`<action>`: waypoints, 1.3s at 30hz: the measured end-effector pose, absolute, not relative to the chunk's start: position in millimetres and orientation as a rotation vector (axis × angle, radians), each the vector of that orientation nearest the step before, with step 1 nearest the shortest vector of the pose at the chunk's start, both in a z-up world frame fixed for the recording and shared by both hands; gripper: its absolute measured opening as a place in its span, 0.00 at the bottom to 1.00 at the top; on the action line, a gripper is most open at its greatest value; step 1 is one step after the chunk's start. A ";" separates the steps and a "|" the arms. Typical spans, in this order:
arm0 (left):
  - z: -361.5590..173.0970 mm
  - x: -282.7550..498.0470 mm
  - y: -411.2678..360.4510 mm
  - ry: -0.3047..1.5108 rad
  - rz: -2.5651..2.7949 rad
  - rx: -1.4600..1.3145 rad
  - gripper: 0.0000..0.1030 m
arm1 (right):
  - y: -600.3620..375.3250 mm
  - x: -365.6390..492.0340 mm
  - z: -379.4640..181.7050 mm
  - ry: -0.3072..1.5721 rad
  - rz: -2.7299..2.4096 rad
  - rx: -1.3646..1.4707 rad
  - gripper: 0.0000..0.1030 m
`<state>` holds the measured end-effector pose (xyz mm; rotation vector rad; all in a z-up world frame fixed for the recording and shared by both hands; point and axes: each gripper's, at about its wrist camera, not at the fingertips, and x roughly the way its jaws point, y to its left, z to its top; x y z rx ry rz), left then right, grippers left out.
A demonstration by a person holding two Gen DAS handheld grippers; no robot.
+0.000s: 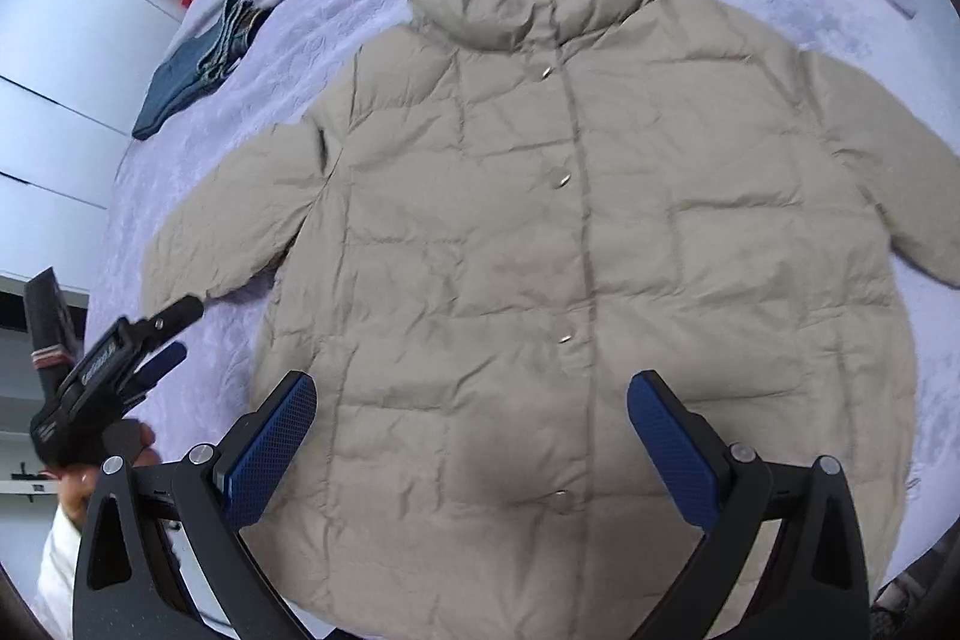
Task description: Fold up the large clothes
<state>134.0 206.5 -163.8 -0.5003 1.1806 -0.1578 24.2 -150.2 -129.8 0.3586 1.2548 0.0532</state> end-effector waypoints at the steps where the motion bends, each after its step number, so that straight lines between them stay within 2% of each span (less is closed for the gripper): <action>1: -174.5 141.1 224.7 1.185 -0.139 -0.528 1.00 | -139.0 30.5 -140.3 1.299 0.084 0.378 1.00; 8: -255.3 195.2 343.5 1.175 0.010 -0.797 1.00 | -79.0 55.6 -183.8 1.375 0.080 0.318 1.00; 12: -263.5 220.9 376.4 1.102 0.064 -0.870 0.98 | -65.8 70.3 -194.0 1.367 0.073 0.328 1.00; 14: -257.9 235.4 381.1 1.075 0.109 -0.796 0.68 | -62.8 78.0 -196.2 1.354 0.064 0.339 1.00; 15: -254.8 241.4 379.7 1.080 0.111 -0.760 0.40 | -61.8 81.7 -196.0 1.347 0.060 0.349 1.00; 17: -247.8 249.1 380.3 1.051 0.026 -0.775 0.06 | -61.0 88.6 -193.3 1.327 0.057 0.362 1.00; 21: -192.3 250.1 354.1 0.954 0.019 -0.574 0.06 | -62.6 105.1 -189.1 1.283 0.044 0.357 1.00; 23: -155.5 242.0 336.1 0.888 -0.025 -0.479 0.06 | -64.5 116.0 -189.2 1.251 0.053 0.379 0.94; 24: -137.1 237.1 325.7 0.854 -0.054 -0.434 0.06 | -64.3 123.2 -190.1 1.229 0.077 0.400 0.73; 25: -122.4 230.6 315.0 0.829 -0.080 -0.401 0.06 | -62.5 131.8 -192.9 1.219 0.107 0.421 0.45; 27: -94.4 222.1 292.1 0.777 -0.146 -0.336 0.06 | -56.1 150.6 -202.5 1.224 0.167 0.476 0.29; 33: -42.4 199.9 214.2 0.713 -0.332 -0.230 0.06 | -12.0 200.4 -248.1 1.258 0.333 0.628 0.26; 39: -44.8 182.6 122.5 0.775 -0.498 -0.159 0.06 | -7.4 207.9 -268.6 1.334 0.381 0.642 0.26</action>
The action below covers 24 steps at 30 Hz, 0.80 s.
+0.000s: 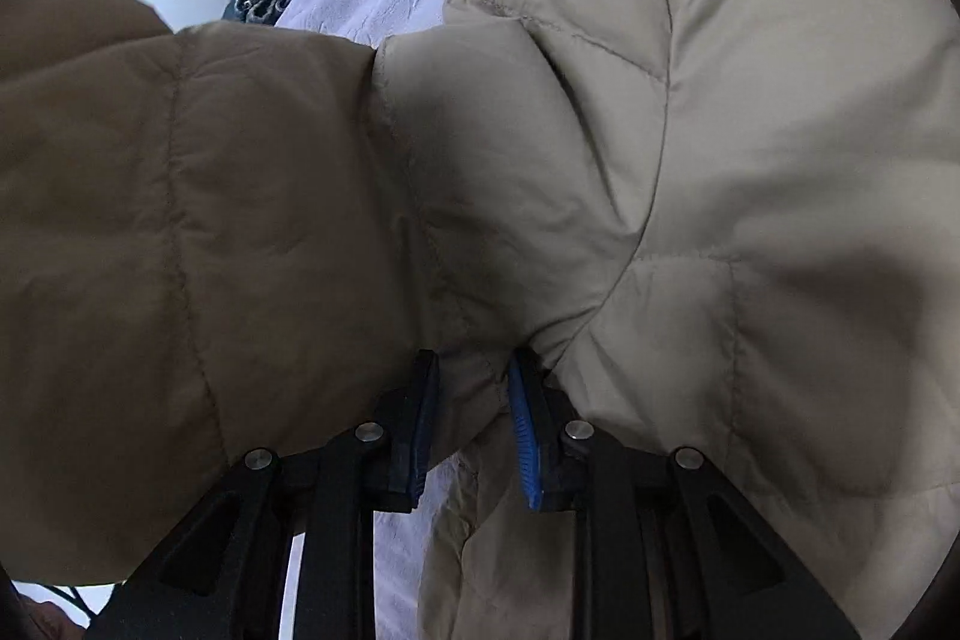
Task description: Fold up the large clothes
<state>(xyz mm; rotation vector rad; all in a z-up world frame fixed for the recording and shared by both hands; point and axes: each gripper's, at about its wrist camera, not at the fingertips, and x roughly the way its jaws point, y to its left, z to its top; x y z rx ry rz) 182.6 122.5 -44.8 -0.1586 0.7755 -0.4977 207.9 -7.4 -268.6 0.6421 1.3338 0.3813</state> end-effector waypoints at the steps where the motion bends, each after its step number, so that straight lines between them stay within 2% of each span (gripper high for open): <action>1: -47.9 182.9 110.2 0.782 -0.522 -0.154 0.06 | -14.4 204.4 -265.1 1.342 0.401 0.651 0.26; 6: -74.4 187.8 22.7 0.852 -0.620 -0.055 0.07 | -102.6 164.9 -235.7 1.259 0.272 0.669 0.26; 11: -148.1 173.0 -68.6 0.961 -0.615 0.237 0.07 | -201.3 123.1 -206.6 1.157 0.030 0.590 0.26; 14: -188.1 163.0 -91.0 1.043 -0.600 0.332 0.07 | -230.6 108.3 -205.0 1.150 -0.034 0.583 0.26; 15: -195.3 159.9 -92.8 1.053 -0.592 0.348 0.18 | -235.5 106.4 -206.8 1.155 -0.042 0.592 0.26; 16: -198.9 156.9 -92.9 1.036 -0.588 0.341 0.50 | -240.1 104.9 -209.4 1.160 -0.048 0.607 0.26; 17: -198.9 152.9 -89.3 1.040 -0.597 0.324 0.72 | -243.2 103.4 -212.1 1.163 -0.050 0.617 0.26; 18: -196.7 149.9 -87.2 1.024 -0.591 0.313 0.99 | -242.9 104.5 -213.8 1.165 -0.051 0.622 0.26; 20: -187.2 142.6 -80.4 0.963 -0.572 0.317 1.00 | -244.3 97.8 -212.6 1.167 -0.051 0.621 0.27; 21: -184.7 139.6 -77.1 0.967 -0.575 0.331 1.00 | -247.1 94.6 -210.2 1.167 -0.053 0.614 0.30; 23: -175.5 136.6 -65.4 0.969 -0.575 0.324 1.00 | -248.6 92.6 -205.9 1.167 -0.061 0.580 0.43; 24: -167.5 132.7 -53.2 0.961 -0.586 0.298 1.00 | -245.2 90.4 -201.6 1.164 -0.066 0.551 0.57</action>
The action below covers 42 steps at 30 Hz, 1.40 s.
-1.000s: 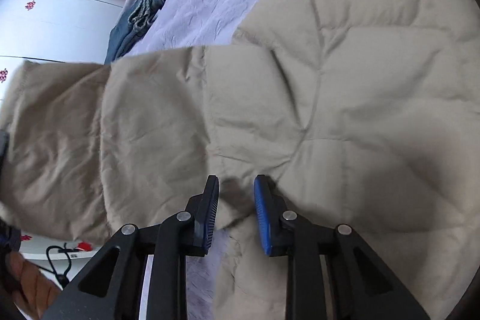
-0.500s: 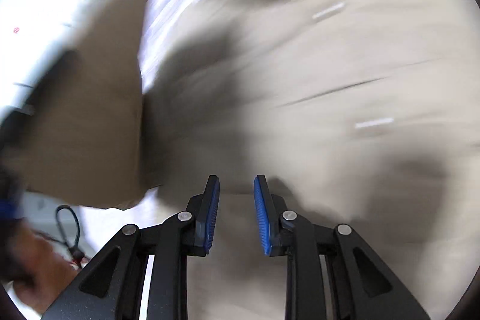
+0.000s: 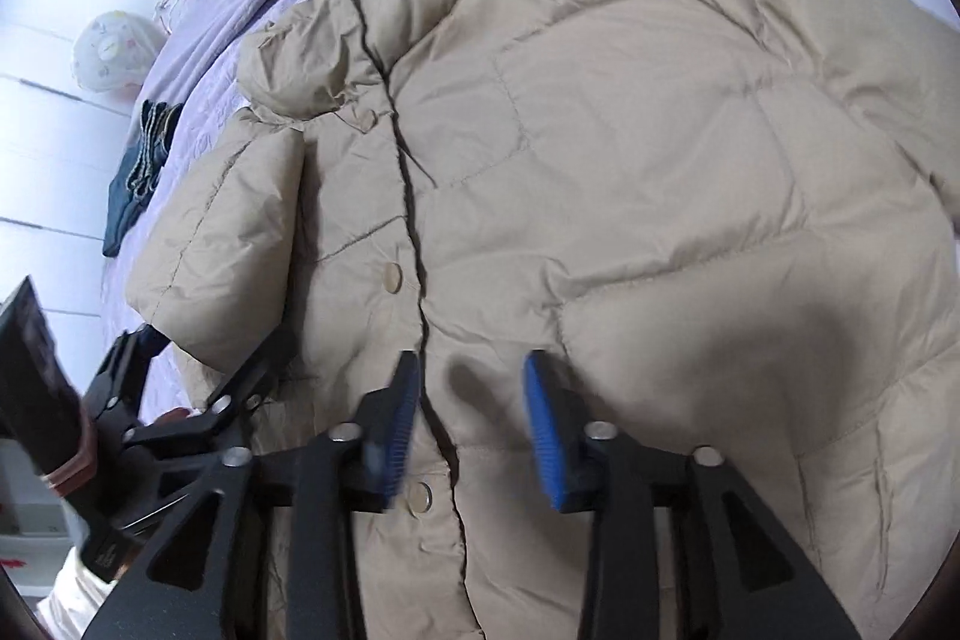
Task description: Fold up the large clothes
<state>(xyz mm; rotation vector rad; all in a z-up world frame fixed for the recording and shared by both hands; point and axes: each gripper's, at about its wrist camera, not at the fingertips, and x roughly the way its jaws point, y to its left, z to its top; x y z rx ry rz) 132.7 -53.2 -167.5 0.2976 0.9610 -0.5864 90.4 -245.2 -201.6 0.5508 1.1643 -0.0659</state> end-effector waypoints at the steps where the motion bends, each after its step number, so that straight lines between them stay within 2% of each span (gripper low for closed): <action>1: -159.0 132.9 -40.9 0.958 -0.593 0.271 1.00 | -239.3 93.3 -195.7 1.157 -0.071 0.508 0.70; 3: -143.9 134.2 -6.3 0.949 -0.577 0.200 1.00 | -225.1 92.5 -178.9 1.117 -0.055 0.405 0.80; 7: -143.9 167.3 76.8 1.034 -0.452 -0.020 1.00 | -162.7 101.5 -148.6 1.018 0.056 0.091 0.81; 12: -199.1 226.6 161.8 1.212 -0.364 -0.451 0.99 | -62.7 124.2 -165.9 0.966 0.103 -0.385 0.81; 15: -220.4 246.2 167.5 1.238 -0.374 -0.556 0.78 | -39.8 142.4 -173.4 0.938 0.084 -0.480 0.81; 18: -229.6 254.1 154.8 1.247 -0.364 -0.503 0.76 | -55.1 160.3 -163.5 0.912 0.002 -0.386 0.81; 23: -232.4 265.7 143.0 1.243 -0.372 -0.486 0.76 | -157.7 152.1 -142.5 0.867 -0.110 0.098 0.81; 24: -233.1 268.1 142.4 1.240 -0.369 -0.493 0.72 | -185.5 146.7 -146.9 0.874 -0.141 0.215 0.81; 25: -232.2 270.2 139.4 1.237 -0.382 -0.500 0.38 | -211.1 142.4 -155.1 0.892 -0.167 0.334 0.75; 26: -231.0 272.8 133.1 1.243 -0.427 -0.500 0.20 | -231.5 139.8 -164.4 0.915 -0.173 0.444 0.62; 27: -224.4 273.8 124.3 1.244 -0.441 -0.459 0.14 | -251.5 136.9 -177.5 0.939 -0.156 0.573 0.18; 28: -214.7 271.9 115.7 1.215 -0.435 -0.392 0.12 | -270.3 133.3 -194.4 0.968 -0.136 0.709 0.06; 29: -204.0 267.9 107.5 1.188 -0.446 -0.313 0.10 | -279.9 129.6 -205.2 0.989 -0.149 0.774 0.06; 33: -197.6 265.7 97.7 1.158 -0.421 -0.104 0.10 | -284.3 113.4 -230.5 1.005 -0.134 0.897 0.05; 37: -229.6 272.3 113.6 1.205 -0.387 -0.090 0.11 | -266.7 112.9 -246.3 1.021 -0.128 0.950 0.05; 39: -229.0 274.5 117.1 1.206 -0.362 -0.112 0.14 | -264.5 118.8 -245.2 1.027 -0.141 0.916 0.05; 41: -219.7 273.9 121.3 1.191 -0.311 -0.092 0.31 | -266.5 119.8 -242.9 1.044 -0.136 0.912 0.05; 42: -210.5 272.7 124.8 1.173 -0.267 -0.064 0.48 | -268.1 120.3 -240.6 1.059 -0.134 0.910 0.08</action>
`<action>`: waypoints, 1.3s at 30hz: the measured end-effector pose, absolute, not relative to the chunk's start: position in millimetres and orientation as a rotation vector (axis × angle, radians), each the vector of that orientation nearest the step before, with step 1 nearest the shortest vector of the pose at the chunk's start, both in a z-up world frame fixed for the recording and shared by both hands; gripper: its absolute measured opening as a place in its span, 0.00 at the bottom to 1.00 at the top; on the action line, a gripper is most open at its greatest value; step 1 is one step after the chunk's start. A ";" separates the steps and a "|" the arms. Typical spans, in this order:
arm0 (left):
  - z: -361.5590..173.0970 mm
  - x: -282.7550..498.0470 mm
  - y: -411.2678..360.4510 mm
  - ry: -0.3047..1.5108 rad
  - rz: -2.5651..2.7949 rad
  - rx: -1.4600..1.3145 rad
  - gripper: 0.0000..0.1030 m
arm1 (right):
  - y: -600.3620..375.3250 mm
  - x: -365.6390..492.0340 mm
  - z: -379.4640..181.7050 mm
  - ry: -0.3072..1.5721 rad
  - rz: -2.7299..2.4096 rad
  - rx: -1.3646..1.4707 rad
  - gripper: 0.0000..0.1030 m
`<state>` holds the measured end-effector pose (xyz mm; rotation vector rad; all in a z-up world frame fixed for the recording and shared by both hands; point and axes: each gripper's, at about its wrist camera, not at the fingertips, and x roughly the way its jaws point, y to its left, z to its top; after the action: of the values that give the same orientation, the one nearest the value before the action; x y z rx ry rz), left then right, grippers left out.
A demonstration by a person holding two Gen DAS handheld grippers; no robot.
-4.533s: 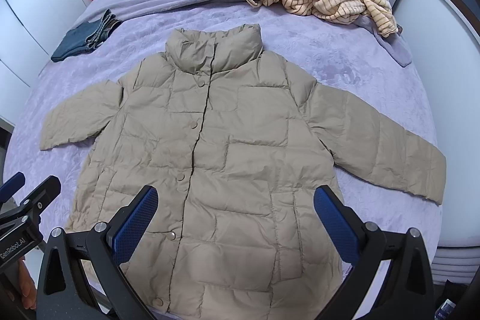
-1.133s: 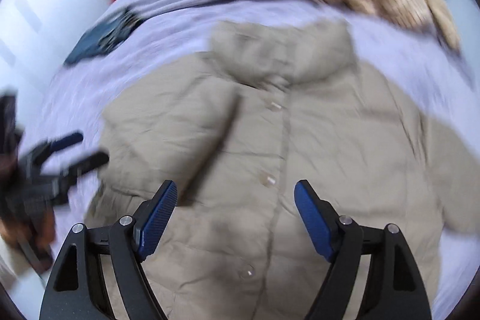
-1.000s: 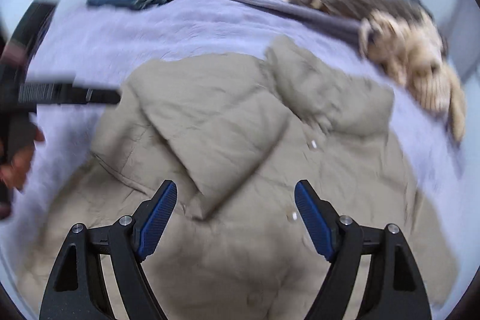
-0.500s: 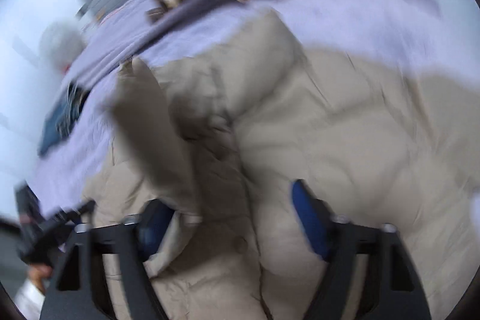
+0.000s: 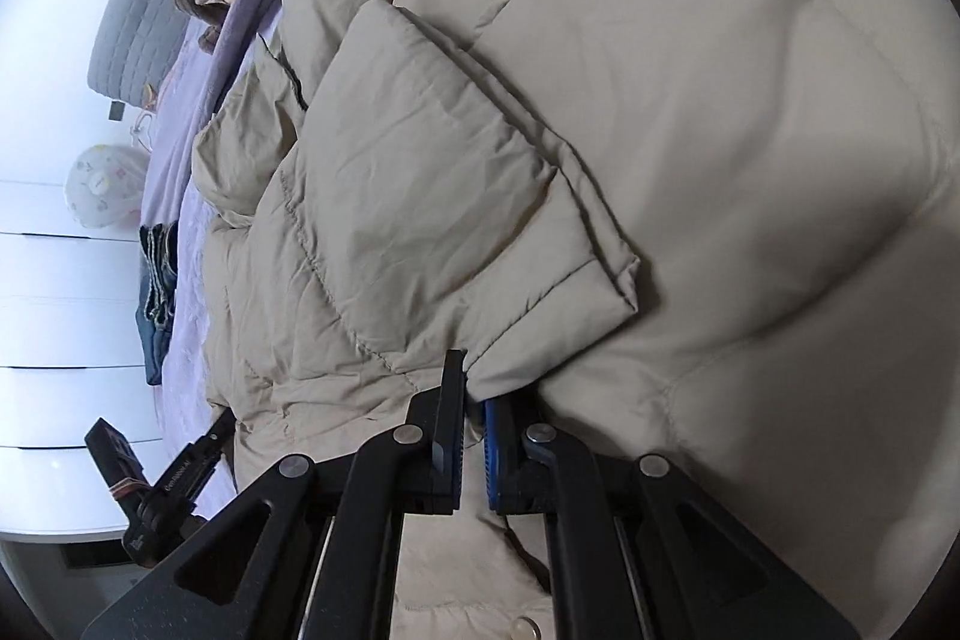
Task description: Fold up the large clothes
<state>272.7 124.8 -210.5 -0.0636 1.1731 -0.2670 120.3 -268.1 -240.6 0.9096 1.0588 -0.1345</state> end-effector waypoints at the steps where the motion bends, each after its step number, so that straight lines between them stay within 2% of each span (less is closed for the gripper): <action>1: -202.4 270.3 129.1 1.163 -0.231 -0.034 0.55 | -269.5 121.1 -236.3 1.088 -0.125 0.893 0.18; 2: -192.9 266.5 136.0 1.132 -0.220 -0.031 0.55 | -269.5 119.0 -234.0 1.112 -0.114 0.873 0.25; 3: -182.5 261.7 143.6 1.119 -0.242 -0.048 0.55 | -269.9 116.6 -226.3 1.125 -0.097 0.842 0.38; 6: -164.9 241.7 153.5 1.119 -0.357 -0.086 0.55 | -268.6 100.0 -197.0 1.088 -0.105 0.688 0.40; 8: -160.3 227.1 146.8 1.128 -0.395 -0.061 0.55 | -267.8 95.2 -173.5 1.011 -0.107 0.572 0.38; 10: -165.8 216.4 129.3 1.153 -0.419 -0.047 0.55 | -268.3 104.8 -157.9 0.964 -0.101 0.490 0.29; 13: -186.4 203.1 107.3 1.194 -0.383 0.021 0.55 | -272.0 136.9 -152.6 0.939 -0.084 0.447 0.26; 17: -220.4 203.3 107.7 1.239 -0.341 0.017 0.55 | -269.2 170.4 -180.4 1.023 -0.090 0.389 0.19; 19: -227.2 205.1 113.7 1.246 -0.350 -0.024 0.56 | -273.0 162.7 -211.4 1.119 -0.133 0.399 0.07; 22: -230.3 208.4 113.0 1.254 -0.364 -0.010 0.57 | -280.3 143.3 -226.8 1.081 -0.116 0.437 0.04; 26: -226.9 210.8 112.1 1.253 -0.353 0.010 0.58 | -289.8 142.4 -216.5 1.085 -0.123 0.429 0.04; 27: -223.5 210.6 111.7 1.254 -0.342 0.011 0.58 | -294.3 141.5 -210.8 1.084 -0.152 0.424 0.11; 30: -207.1 205.2 106.7 1.235 -0.297 0.042 0.58 | -315.6 126.7 -195.5 1.074 -0.221 0.496 0.12; 32: -192.4 198.2 103.3 1.220 -0.293 0.055 0.58 | -327.0 112.7 -190.8 1.073 -0.211 0.587 0.17; 34: -178.6 189.4 98.2 1.209 -0.297 0.057 0.58 | -331.9 96.3 -188.6 1.082 -0.208 0.633 0.32; 36: -165.4 178.8 90.2 1.203 -0.304 0.057 0.58 | -332.0 78.4 -185.6 1.087 -0.197 0.661 0.40; 38: -153.2 168.1 81.9 1.195 -0.307 0.053 0.59 | -326.5 59.5 -184.1 1.093 -0.181 0.681 0.42; 39: -146.7 162.1 77.9 1.185 -0.308 0.048 0.74 | -325.4 50.7 -183.3 1.096 -0.172 0.697 0.45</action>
<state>162.1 77.9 -146.7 0.0482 1.1850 -0.3081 50.7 -325.4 -183.3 0.6967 1.0958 -0.1721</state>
